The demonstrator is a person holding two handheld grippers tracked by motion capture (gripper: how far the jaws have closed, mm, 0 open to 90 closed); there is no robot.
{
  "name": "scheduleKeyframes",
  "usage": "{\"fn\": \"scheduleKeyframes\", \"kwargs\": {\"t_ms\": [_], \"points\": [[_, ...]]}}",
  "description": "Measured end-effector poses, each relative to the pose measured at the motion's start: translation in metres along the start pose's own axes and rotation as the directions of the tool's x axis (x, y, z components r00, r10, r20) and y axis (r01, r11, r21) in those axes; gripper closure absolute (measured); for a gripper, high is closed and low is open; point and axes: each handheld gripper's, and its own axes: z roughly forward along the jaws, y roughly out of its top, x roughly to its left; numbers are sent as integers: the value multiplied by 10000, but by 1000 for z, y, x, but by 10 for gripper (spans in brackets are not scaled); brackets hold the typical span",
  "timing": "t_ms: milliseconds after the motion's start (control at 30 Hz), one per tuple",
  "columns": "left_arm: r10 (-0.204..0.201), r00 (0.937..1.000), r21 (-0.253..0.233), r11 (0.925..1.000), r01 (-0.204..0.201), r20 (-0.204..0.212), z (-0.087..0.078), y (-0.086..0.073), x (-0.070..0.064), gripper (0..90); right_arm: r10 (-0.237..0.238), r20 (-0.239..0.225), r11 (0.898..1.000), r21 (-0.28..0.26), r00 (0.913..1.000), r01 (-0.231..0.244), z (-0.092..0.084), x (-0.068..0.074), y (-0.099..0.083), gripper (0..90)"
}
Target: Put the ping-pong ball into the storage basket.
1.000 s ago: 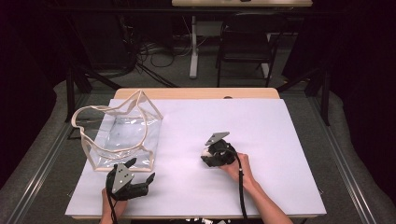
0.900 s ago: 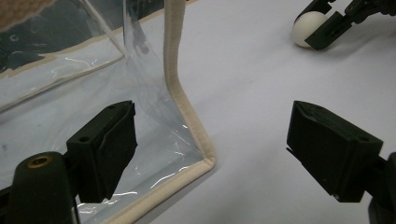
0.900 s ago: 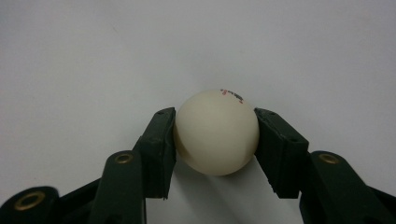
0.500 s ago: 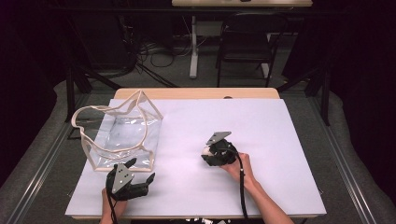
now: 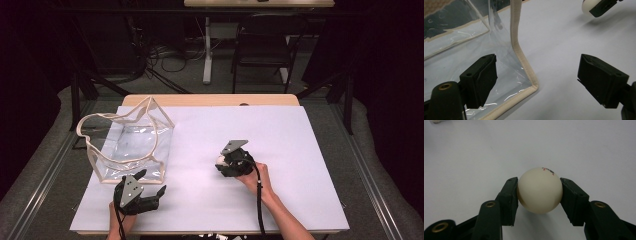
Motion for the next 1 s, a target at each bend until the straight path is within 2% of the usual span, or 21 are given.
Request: {"fn": "scheduleKeyframes", "kwargs": {"t_ms": [467, 1000], "points": [[-30, 10000, -44, 10000, 30, 64, 0, 0, 0, 161, 52, 6, 9988, -493, 10000, -51, -11, 0, 5, 506], [-4, 10000, -32, 10000, 4, 12, 0, 0, 0, 161, 46, -7, 9979, -648, 10000, -46, -19, 2, 11, 507]]}}
